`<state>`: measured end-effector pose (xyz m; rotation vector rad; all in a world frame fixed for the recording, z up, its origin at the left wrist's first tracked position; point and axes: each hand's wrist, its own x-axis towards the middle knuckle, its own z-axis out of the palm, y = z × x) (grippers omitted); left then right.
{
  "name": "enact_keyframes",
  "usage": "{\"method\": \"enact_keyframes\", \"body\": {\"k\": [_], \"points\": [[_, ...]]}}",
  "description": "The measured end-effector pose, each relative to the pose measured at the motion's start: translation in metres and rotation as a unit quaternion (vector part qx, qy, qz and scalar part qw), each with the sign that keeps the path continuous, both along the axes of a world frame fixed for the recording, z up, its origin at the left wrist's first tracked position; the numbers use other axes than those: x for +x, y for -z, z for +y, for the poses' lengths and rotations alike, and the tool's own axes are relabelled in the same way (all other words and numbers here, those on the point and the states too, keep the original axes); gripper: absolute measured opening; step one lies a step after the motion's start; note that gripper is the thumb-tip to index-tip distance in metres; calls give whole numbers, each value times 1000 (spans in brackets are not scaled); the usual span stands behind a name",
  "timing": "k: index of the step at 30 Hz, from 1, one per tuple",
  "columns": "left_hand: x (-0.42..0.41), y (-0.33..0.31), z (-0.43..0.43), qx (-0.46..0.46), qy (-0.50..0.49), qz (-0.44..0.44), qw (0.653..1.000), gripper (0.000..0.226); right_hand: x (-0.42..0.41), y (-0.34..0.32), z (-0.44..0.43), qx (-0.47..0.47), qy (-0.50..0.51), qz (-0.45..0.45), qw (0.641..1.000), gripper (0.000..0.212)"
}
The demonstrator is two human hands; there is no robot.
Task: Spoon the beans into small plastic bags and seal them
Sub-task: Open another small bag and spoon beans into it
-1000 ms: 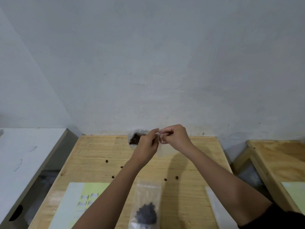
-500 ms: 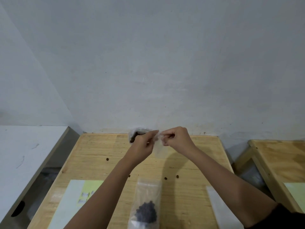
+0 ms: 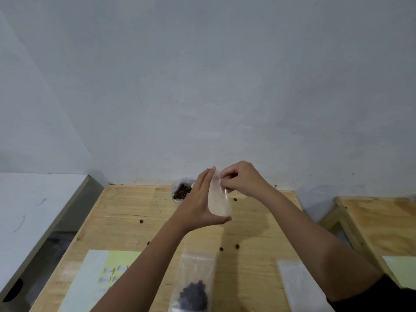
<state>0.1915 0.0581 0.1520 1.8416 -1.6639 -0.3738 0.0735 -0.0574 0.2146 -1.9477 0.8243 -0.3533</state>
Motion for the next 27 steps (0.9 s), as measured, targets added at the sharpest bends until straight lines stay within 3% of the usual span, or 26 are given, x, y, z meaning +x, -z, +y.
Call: {"method": "enact_keyframes", "body": {"k": [3,6,9,13,16,18,21,27], "points": [[0,1,-3,-52,-18,7,998,102,-2,5,-6,-116,21,43,992,22],[-1,1,-7,-70,-39,34,996,94,-3,10,-4,-152,52,3,987,17],[-4,3,-11,-100,-67,59,991,94,-2,17,5,-109,45,-28,993,19],[-8,10,-13,-128,-36,15,991,87,0,17,9,-62,-20,91,994,10],[-8,14,-11,-120,-24,13,992,83,1,17,7,-86,-61,146,984,26],[-4,16,-10,-109,-20,15,994,81,3,18,10,-109,-79,167,977,25],[7,18,-5,-82,-21,20,996,88,8,25,12,-88,-90,147,981,25],[43,35,16,-26,-78,66,994,98,25,49,6,48,-60,42,996,11]]}}
